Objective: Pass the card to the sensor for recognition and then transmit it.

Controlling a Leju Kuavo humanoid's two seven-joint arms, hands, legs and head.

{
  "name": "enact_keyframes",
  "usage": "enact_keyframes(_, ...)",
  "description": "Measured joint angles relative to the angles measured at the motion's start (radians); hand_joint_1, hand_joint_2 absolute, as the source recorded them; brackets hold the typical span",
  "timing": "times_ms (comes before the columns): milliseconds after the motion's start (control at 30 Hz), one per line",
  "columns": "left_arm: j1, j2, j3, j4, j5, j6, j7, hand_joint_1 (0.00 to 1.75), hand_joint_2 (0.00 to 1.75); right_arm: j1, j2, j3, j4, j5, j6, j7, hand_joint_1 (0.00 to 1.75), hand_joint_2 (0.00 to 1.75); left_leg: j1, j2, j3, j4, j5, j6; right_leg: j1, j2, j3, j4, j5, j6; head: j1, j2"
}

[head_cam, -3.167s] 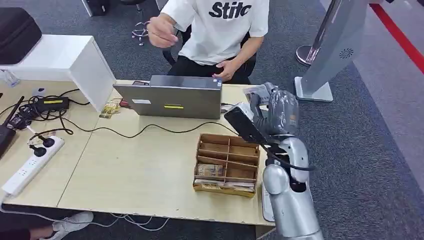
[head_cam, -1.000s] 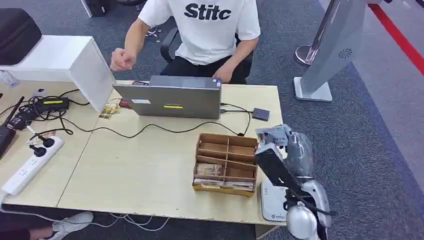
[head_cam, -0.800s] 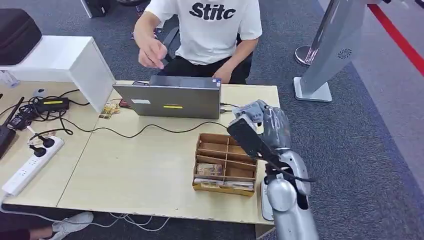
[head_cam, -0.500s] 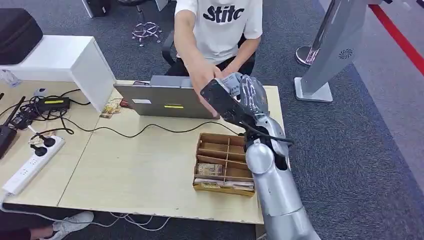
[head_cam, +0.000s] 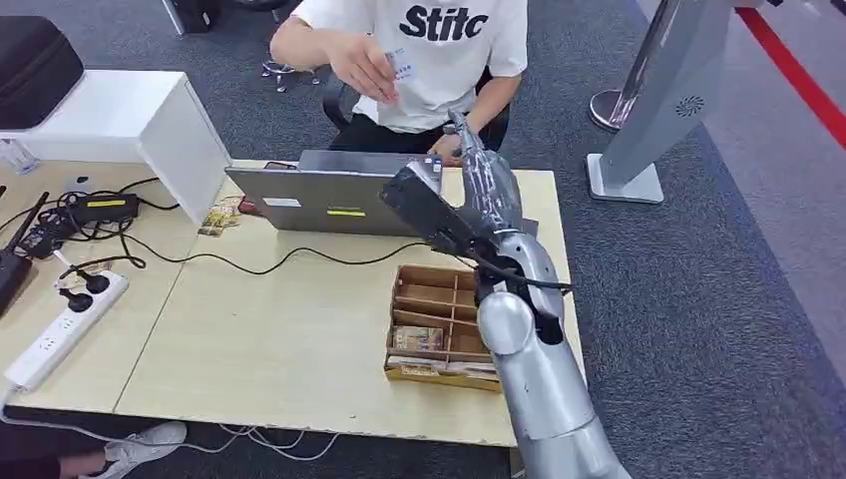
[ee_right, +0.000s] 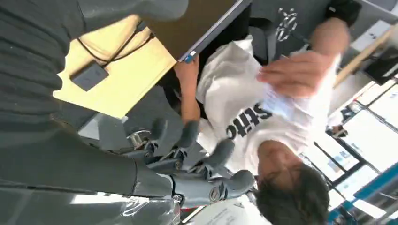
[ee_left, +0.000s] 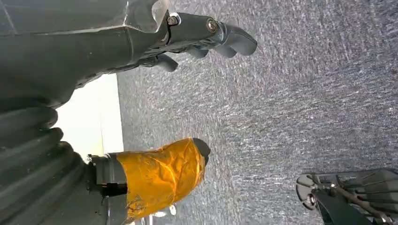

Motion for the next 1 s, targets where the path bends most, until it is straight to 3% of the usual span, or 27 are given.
enact_keyframes(200,0.006,0.004,0.022,0.000,0.040,0.012,0.000,0.00,1.75,0.180,-0.097,0.042,-0.177,-0.104,0.000,-0.119,0.00,1.75,0.000,-0.001,0.000,0.000,-0.001,0.001,0.000,-0.001,0.001,-0.001,-0.001,0.001,0.001,0.000)
enact_keyframes(367,0.012,0.007,0.045,0.000,0.056,0.017,0.000,0.00,1.75,0.347,-0.195,0.043,-0.276,-0.282,0.018,-0.245,0.00,1.75,0.000,-0.001,0.000,0.000,-0.002,0.002,0.000,-0.001,0.000,-0.002,-0.001,0.001,0.000,0.000)
enact_keyframes(600,0.015,0.007,0.078,0.000,0.071,0.025,0.003,0.00,1.75,0.584,-0.311,0.038,-0.405,-0.385,0.045,-0.384,0.00,1.75,0.000,0.000,-0.001,0.000,-0.004,0.001,0.000,0.000,0.000,-0.002,-0.002,0.002,0.000,0.000)
enact_keyframes(767,0.015,0.006,0.095,0.000,0.078,0.026,0.003,0.00,1.75,0.668,-0.351,0.039,-0.453,-0.408,0.069,-0.396,0.00,1.75,0.000,0.000,-0.001,0.000,-0.004,0.001,0.000,0.000,0.000,-0.002,-0.002,0.002,0.000,0.000)
enact_keyframes(900,0.014,0.006,0.101,0.000,0.075,0.027,0.000,0.00,1.75,0.687,-0.372,0.052,-0.447,-0.202,-0.038,-0.303,0.00,1.75,0.000,0.001,0.000,0.000,-0.004,0.001,0.000,0.000,0.000,-0.002,-0.002,0.002,0.000,0.000)
enact_keyframes(1000,0.014,0.006,0.103,0.000,0.074,0.027,0.000,0.00,1.75,0.688,-0.377,0.066,-0.434,-0.151,-0.073,-0.281,0.00,1.75,0.000,0.001,0.000,0.000,-0.004,0.001,0.000,0.000,0.001,-0.002,-0.002,0.002,0.000,0.000)
